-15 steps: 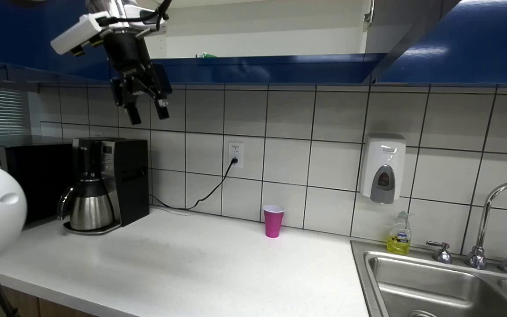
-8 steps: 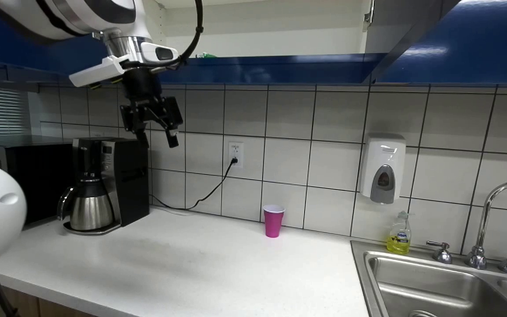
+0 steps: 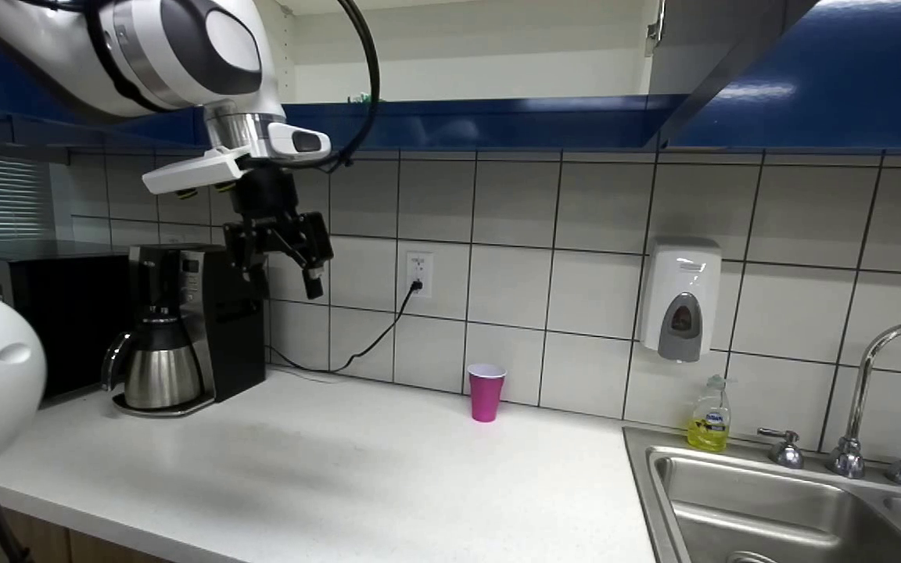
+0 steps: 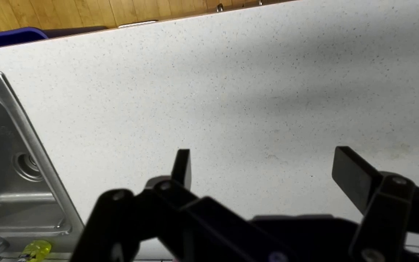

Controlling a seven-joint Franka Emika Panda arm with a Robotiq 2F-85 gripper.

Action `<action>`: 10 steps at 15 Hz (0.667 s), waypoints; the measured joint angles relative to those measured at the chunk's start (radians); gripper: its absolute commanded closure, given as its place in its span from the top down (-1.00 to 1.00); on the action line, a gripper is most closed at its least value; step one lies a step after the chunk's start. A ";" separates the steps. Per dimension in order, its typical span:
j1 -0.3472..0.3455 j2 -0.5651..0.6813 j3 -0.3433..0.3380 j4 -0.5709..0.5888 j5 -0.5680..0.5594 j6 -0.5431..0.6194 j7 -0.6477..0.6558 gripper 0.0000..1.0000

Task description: Put the green sachet in the top cabinet

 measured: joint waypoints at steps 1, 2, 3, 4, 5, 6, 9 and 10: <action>0.000 0.007 0.000 -0.001 0.000 0.000 -0.002 1.00; 0.000 0.013 0.001 -0.002 0.000 0.000 -0.004 1.00; 0.000 0.017 0.001 -0.003 0.000 0.000 -0.005 1.00; 0.000 0.019 0.002 -0.004 0.000 0.000 -0.006 1.00; 0.000 0.020 0.002 -0.004 0.000 0.000 -0.006 1.00; 0.000 0.020 0.003 -0.004 0.000 0.000 -0.006 1.00; 0.000 0.020 0.003 -0.004 0.000 0.000 -0.006 1.00; 0.000 0.020 0.003 -0.004 0.000 0.000 -0.006 1.00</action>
